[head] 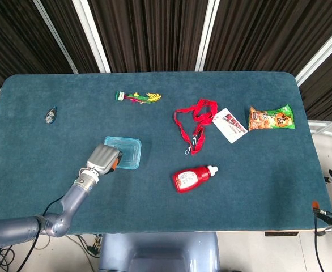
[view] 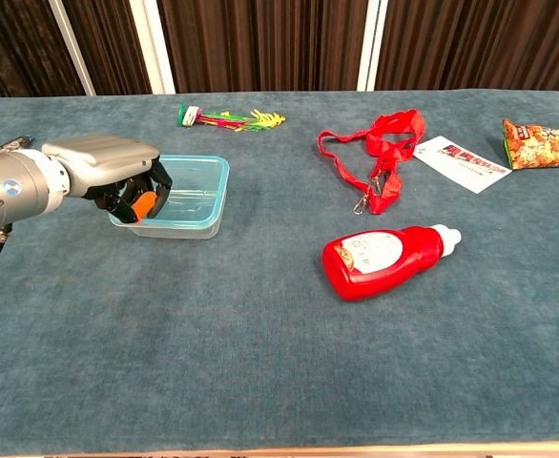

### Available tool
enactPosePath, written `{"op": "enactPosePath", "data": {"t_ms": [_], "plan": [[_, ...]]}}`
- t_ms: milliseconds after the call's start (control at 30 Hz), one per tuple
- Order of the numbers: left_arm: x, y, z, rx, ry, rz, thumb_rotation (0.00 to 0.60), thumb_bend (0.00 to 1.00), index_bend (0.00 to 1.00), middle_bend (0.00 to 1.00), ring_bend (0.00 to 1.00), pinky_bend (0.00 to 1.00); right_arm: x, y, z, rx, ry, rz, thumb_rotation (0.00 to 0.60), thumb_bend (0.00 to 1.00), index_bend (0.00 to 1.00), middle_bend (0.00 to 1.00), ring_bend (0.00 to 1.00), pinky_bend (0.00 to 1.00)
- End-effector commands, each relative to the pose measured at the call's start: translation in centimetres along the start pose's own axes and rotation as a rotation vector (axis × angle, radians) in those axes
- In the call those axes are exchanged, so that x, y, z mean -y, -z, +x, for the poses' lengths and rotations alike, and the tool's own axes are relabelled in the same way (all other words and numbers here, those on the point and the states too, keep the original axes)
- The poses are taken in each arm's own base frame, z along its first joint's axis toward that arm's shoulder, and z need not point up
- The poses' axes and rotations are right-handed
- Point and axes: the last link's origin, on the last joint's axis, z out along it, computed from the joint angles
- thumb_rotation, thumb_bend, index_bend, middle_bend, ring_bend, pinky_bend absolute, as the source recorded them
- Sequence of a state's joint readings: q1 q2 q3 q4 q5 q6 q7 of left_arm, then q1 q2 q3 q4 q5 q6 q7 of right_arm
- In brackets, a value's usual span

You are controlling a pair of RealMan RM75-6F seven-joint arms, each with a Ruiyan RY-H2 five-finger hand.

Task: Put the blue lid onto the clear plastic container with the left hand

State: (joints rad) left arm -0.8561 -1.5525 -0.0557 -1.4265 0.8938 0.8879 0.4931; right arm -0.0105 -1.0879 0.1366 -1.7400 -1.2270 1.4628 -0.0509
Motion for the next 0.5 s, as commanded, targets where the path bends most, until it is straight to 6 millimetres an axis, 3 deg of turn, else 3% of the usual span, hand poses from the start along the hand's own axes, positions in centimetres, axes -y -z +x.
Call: {"op": "enactPosePath", "data": {"t_ms": [33, 500], "plan": [[0.16, -0.06, -0.11, 0.002, 0.005, -0.001, 0.6, 0.57, 0.73, 0.71, 0.51, 0.54, -0.01, 0.01, 0.01, 0.0, 0.0, 0.0, 0.6, 0.39, 0.06, 0.04, 0.03, 0.0], [1.01, -0.65, -0.83, 0.014, 0.019, -0.002, 0.6, 0.57, 0.73, 0.71, 0.51, 0.54, 0.0, 0.0, 0.02, -0.001, 0.0, 0.0, 0.6, 0.39, 0.06, 0.04, 0.03, 0.0]]}}
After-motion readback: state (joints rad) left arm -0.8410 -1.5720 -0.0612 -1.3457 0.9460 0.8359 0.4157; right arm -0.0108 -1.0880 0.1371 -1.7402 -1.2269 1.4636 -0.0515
